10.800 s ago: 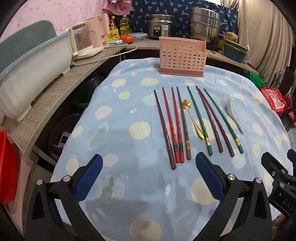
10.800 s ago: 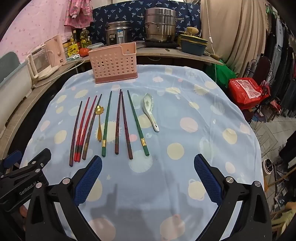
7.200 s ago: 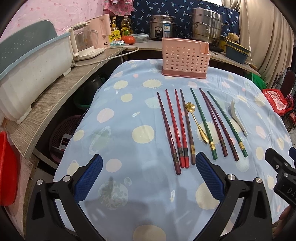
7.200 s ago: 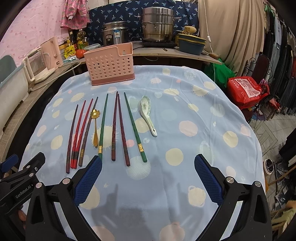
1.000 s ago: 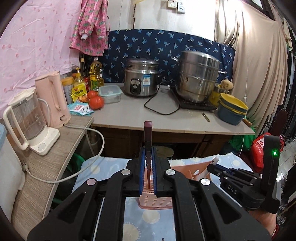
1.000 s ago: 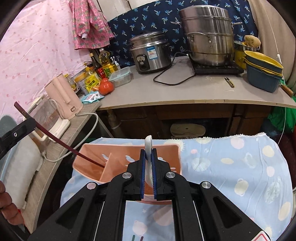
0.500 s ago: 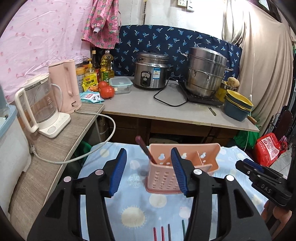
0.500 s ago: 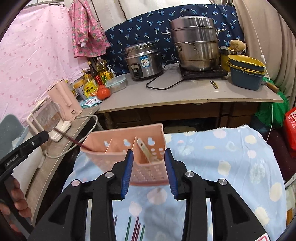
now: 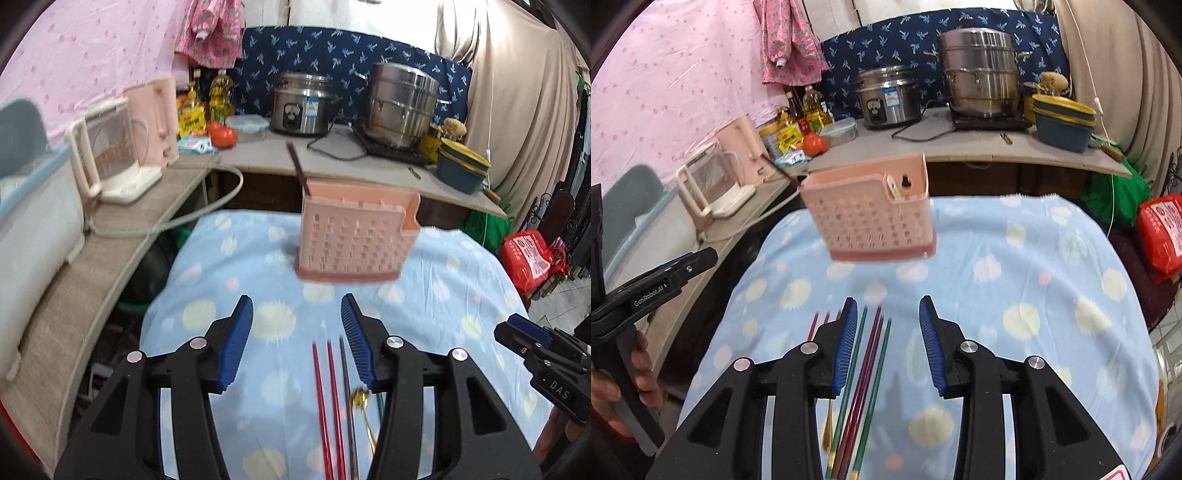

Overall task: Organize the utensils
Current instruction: 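Move both open tools back down toward the remaining chopsticks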

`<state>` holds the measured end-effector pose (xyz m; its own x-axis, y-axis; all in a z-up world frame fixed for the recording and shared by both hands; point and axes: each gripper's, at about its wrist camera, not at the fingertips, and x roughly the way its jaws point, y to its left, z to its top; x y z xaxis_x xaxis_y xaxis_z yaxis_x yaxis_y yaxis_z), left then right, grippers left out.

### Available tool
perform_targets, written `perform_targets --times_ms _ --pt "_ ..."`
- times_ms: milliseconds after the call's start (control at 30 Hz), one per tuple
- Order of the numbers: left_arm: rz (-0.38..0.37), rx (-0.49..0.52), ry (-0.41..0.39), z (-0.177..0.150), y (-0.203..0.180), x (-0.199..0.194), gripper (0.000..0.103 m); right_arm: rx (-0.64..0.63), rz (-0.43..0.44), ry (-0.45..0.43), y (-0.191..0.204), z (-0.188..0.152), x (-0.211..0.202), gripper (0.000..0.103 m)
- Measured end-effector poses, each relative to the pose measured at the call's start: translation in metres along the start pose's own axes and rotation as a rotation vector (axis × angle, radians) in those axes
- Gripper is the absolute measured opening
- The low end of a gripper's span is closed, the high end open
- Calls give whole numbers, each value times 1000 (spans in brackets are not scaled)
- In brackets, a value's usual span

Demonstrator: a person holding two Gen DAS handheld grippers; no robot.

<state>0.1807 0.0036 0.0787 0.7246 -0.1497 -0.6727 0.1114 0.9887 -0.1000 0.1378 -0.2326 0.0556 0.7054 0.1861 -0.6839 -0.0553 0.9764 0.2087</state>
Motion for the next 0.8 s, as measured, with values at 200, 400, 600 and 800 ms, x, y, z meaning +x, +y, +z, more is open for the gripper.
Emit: perform_targets --times_ms 200,400,600,800 --pt "-10 -17 94 -66 7 -8 47 -10 -34 68 9 -62 -12 34" --pt "-1 19 182 -129 5 -9 47 -31 -64 126 21 -119 -14 34" --pt "-28 -1 232 -167 4 -10 47 -30 -56 182 33 -155 -4 32" --pt "-43 0 236 -176 -3 -9 47 -64 -74 208 45 -167 6 22"
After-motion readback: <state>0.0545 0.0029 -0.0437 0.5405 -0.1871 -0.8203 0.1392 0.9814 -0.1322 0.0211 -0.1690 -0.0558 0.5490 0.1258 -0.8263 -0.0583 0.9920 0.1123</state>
